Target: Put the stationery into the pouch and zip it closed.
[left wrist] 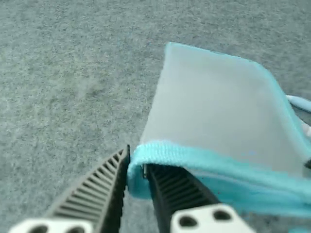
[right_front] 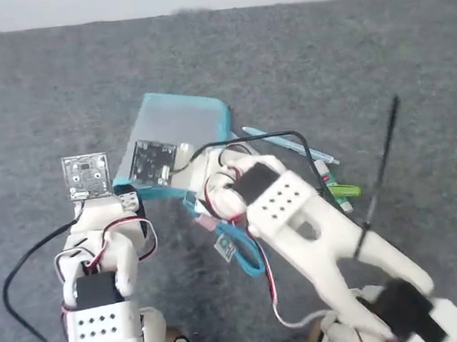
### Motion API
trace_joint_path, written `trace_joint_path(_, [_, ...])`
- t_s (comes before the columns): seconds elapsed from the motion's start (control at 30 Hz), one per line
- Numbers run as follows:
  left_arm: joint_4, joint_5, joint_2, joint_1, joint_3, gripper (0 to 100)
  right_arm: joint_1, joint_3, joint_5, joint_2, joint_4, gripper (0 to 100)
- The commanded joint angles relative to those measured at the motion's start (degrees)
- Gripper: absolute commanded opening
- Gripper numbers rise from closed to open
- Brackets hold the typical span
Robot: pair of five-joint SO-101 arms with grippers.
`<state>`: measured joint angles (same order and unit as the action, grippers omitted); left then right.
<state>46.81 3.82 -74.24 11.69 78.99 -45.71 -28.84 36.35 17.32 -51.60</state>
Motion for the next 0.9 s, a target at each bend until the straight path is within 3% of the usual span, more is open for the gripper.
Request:
trace_joint_path(0.0, [0.0,-0.4,0.4,-0.5,-2.8,10,-4.5,-2.5,-1.1,10.0,-1.3,0.8])
trace_joint_path(0.33, [0.0,-2.2,0.4,-0.5,-2.6,1,-4.4,-6.8,-0.6,15.2,-1.2,0.8])
trace_joint_path(0.43, [0.0,-4.0,0.4,-0.5,-2.6,4,-4.4,-6.9,-0.6,15.2,-0.9,0.8])
trace_joint_path(0.63, [0.9,-15.8,0.7,-6.3,-2.5,17,-7.6,-7.1,-0.6,15.3,-1.4,0.8])
trace_joint_path(0.87, [0.4,-18.9,0.8,-6.7,-2.5,17,-8.0,-12.5,-0.6,24.1,-1.4,0.8])
